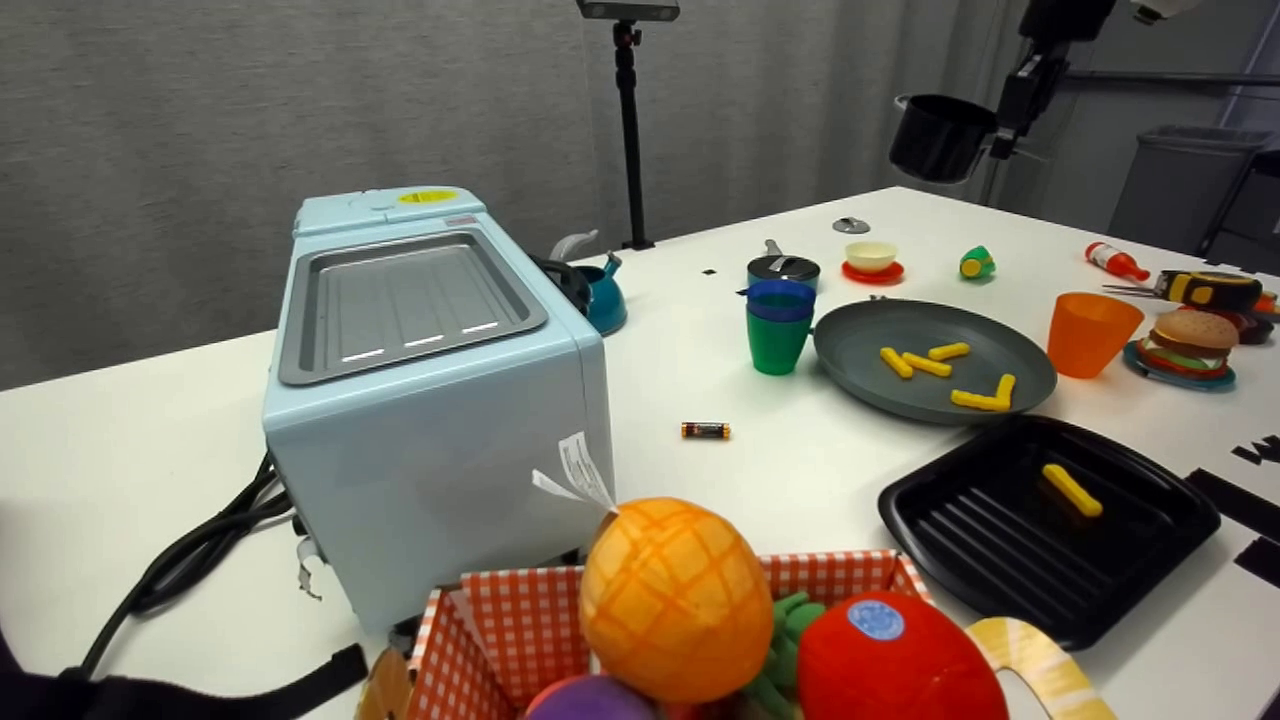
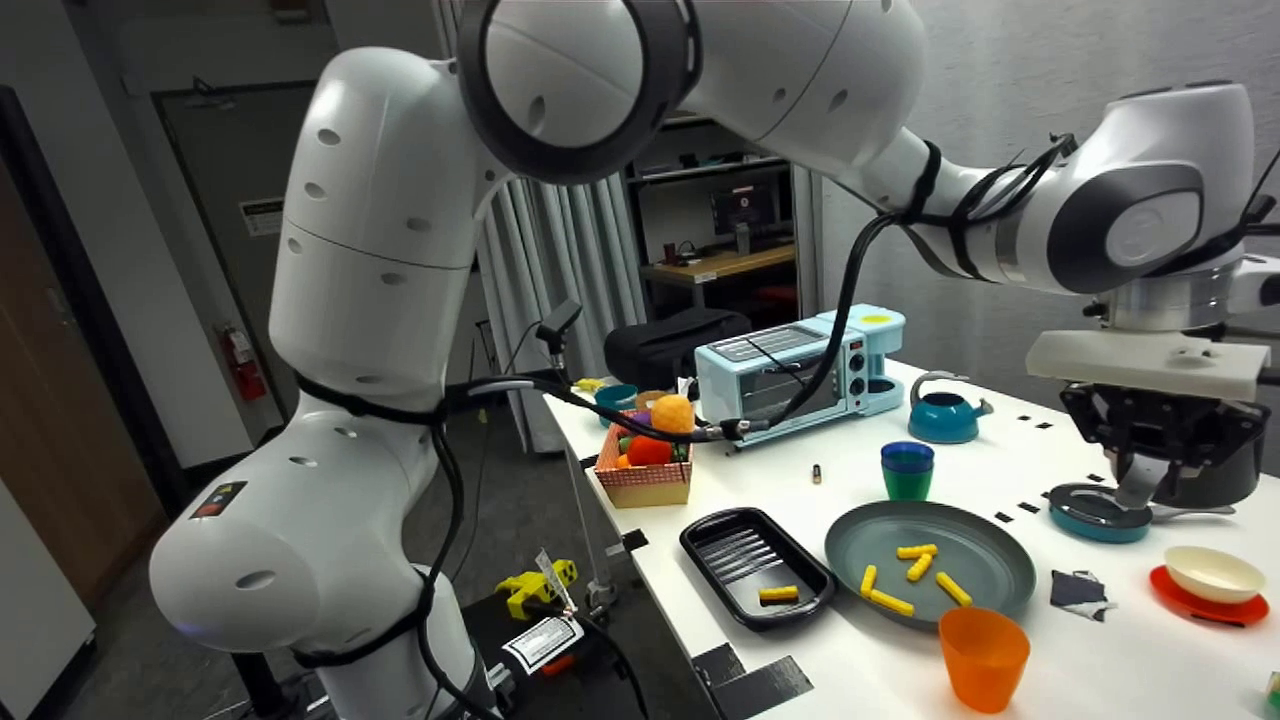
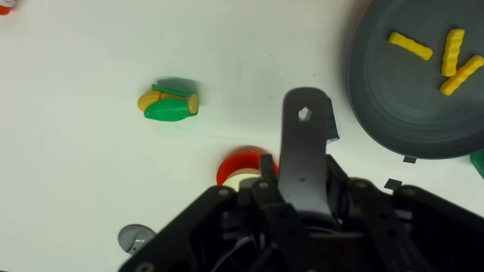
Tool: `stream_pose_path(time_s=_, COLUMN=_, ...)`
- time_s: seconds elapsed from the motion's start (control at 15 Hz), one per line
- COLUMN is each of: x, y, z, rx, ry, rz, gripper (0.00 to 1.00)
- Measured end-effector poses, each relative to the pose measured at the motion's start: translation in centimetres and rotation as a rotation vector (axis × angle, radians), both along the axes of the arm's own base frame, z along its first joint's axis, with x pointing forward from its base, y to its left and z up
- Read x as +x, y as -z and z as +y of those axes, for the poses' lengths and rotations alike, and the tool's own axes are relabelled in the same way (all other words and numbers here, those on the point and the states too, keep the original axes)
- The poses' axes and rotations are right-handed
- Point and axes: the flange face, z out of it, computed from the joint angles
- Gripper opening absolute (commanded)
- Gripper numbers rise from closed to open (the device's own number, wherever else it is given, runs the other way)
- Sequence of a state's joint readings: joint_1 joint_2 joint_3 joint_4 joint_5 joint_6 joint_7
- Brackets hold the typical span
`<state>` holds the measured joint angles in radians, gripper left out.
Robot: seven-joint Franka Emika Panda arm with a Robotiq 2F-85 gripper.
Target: Pour the contents in the pot on the plate
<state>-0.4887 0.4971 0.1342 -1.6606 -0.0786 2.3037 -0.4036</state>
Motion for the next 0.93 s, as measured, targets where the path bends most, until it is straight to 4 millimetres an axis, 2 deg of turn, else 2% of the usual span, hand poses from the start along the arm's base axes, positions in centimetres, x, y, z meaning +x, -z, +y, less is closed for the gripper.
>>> stream_pose_path(time_s=0.4, x=1.6, y=5.3, z=2.5, rx=0.021, ry=-0.059, rz=0.066, gripper=0.09)
stream_pose_path(time_s=0.93, x=1.2, y=11.5, z=4.2, rx=0.054, ry=-0.123, rz=0.169, gripper=0.09)
